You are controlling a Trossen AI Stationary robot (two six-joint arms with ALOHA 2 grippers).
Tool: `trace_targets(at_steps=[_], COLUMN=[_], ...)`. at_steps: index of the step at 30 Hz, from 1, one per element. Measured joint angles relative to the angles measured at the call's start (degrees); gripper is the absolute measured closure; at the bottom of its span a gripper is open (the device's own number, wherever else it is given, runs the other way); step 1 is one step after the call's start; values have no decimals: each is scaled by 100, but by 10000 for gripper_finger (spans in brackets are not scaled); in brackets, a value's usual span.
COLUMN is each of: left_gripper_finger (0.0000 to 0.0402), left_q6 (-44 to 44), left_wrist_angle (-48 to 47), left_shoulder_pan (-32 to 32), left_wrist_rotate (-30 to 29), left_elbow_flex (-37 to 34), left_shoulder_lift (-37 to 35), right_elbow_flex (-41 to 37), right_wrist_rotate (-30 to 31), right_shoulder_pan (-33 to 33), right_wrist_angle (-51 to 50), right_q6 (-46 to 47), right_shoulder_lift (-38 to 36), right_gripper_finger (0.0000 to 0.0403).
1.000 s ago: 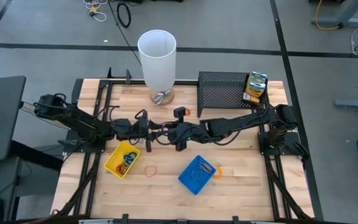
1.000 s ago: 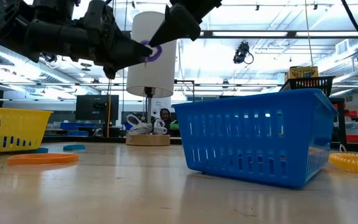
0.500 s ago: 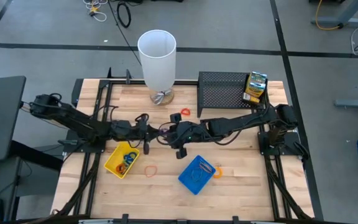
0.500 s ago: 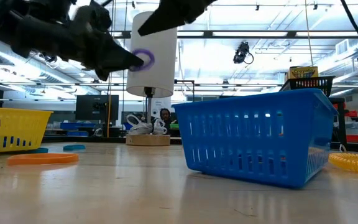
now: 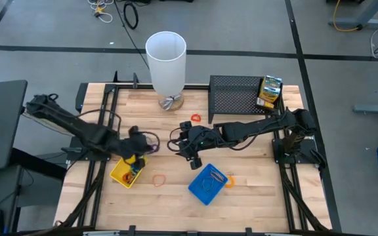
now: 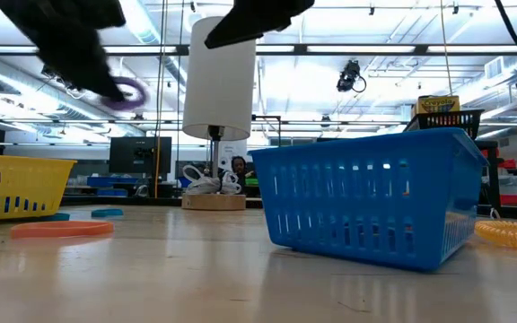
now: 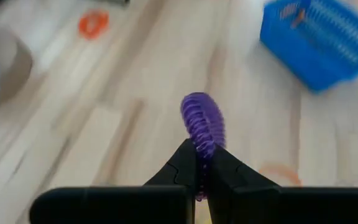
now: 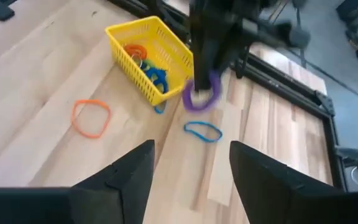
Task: Pick & Place Office Desk Supplies
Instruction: Put the purple spring keychain into the yellow bin, then put the blue rubber band into the blue bin
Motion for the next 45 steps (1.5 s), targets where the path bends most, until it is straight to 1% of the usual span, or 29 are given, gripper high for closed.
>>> trace_targets(at_steps=[2,4,6,8,10,13,15,17,20,26,30,33,37,41,43,45], left_gripper_finger=[388,388,388,388,388,388,382,358,313,235,196,178,173,183,193,210], left_q6=[-513,-1059,-1532,-1890,-2131,-2289,-2311,-2349,-2395,-2394,-2390,-2383,-2274,-1833,-1592,-1358], left_wrist_angle=[-898,-1783,-2303,-2572,-2601,-2625,-2609,-2626,-2692,-2702,-2705,-2759,-3022,-3222,-3260,-3286], left_shoulder_pan=[-249,-455,-633,-772,-876,-963,-992,-998,-998,-1027,-1188,-1281,-1400,-1289,-1106,-859], left_wrist_rotate=[76,330,643,967,1214,1567,1685,1700,1570,1503,1484,1278,469,-271,-641,-827], left_elbow_flex=[341,577,682,646,607,567,563,563,563,563,563,583,791,1014,1028,1028], left_shoulder_lift=[104,227,387,564,815,1196,1443,1618,1745,1655,1504,1348,1247,1246,1246,1246], right_elbow_flex=[0,0,0,0,0,0,0,1,0,0,0,0,0,0,0,0], right_wrist_rotate=[0,0,0,-1,-31,-46,-46,-46,-47,-70,-70,-68,-69,-127,-127,-127], right_shoulder_pan=[0,0,0,-16,-32,-48,-50,-50,-49,-48,-48,-48,-48,-48,-48,-48], right_wrist_angle=[-83,-241,-414,-511,-555,-555,-559,-566,-593,-713,-767,-767,-762,-728,-724,-725], right_q6=[40,47,47,103,169,176,176,180,192,291,301,300,283,280,284,296], right_shoulder_lift=[0,0,0,0,0,0,0,0,0,0,0,0,0,0,0,2], right_gripper_finger=[193,200,205,209,210,211,211,211,211,211,211,211,211,211,211,211])
